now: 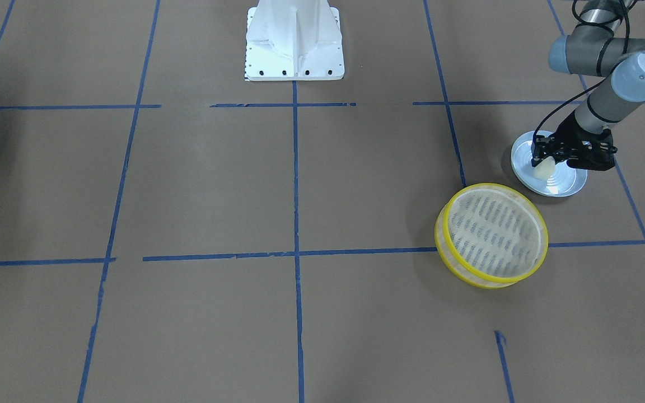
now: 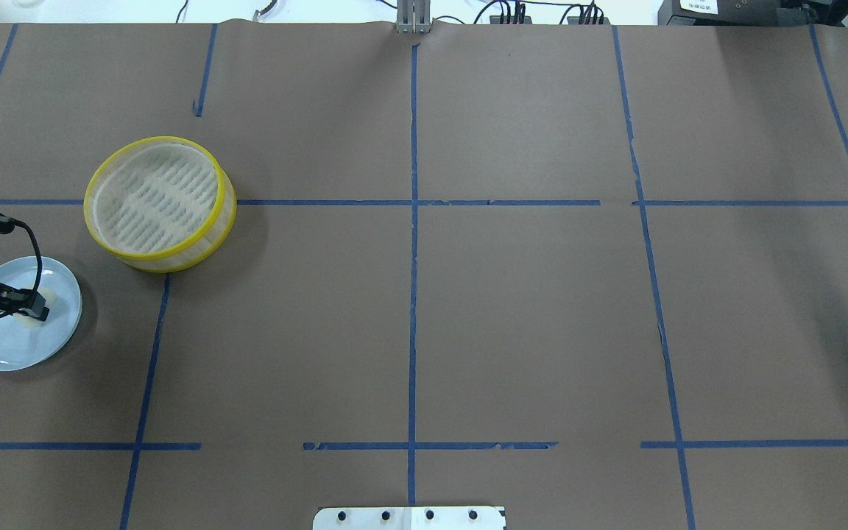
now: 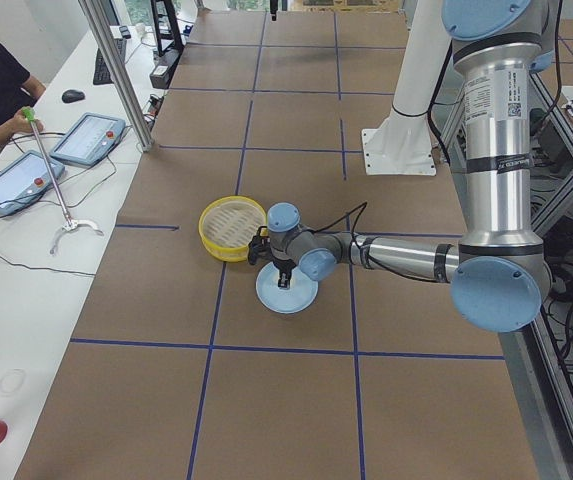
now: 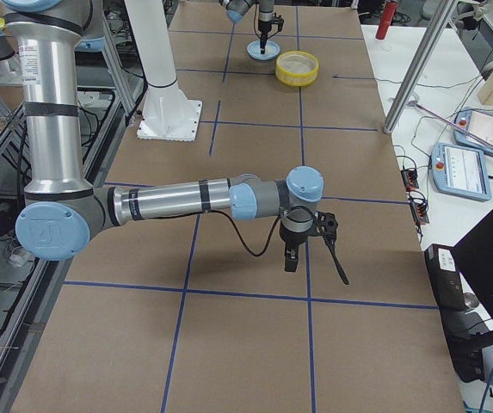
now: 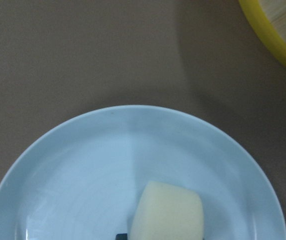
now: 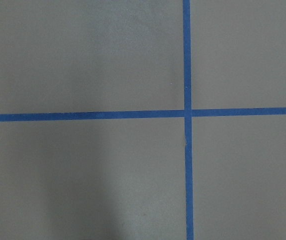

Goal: Place bun in steamer
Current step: 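Close the left gripper on the cream bun and lift it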

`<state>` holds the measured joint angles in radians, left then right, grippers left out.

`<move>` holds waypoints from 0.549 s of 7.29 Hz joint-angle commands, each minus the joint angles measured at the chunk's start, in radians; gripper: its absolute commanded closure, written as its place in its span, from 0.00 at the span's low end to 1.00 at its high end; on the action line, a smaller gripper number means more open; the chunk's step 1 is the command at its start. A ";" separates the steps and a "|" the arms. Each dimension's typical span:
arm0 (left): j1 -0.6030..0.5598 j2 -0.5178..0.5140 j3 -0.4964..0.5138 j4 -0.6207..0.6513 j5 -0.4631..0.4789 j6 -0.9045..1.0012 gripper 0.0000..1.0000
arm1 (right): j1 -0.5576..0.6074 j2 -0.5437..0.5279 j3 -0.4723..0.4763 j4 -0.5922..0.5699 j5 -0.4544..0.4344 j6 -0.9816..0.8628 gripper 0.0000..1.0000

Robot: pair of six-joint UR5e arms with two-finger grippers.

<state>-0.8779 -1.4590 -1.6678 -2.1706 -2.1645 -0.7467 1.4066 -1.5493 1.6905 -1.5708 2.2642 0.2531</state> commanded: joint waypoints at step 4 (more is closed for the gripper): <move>-0.007 0.002 -0.019 0.000 0.000 0.001 0.69 | 0.000 0.000 0.000 0.000 0.000 0.000 0.00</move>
<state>-0.8822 -1.4583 -1.6767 -2.1706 -2.1644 -0.7460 1.4067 -1.5493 1.6904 -1.5708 2.2642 0.2531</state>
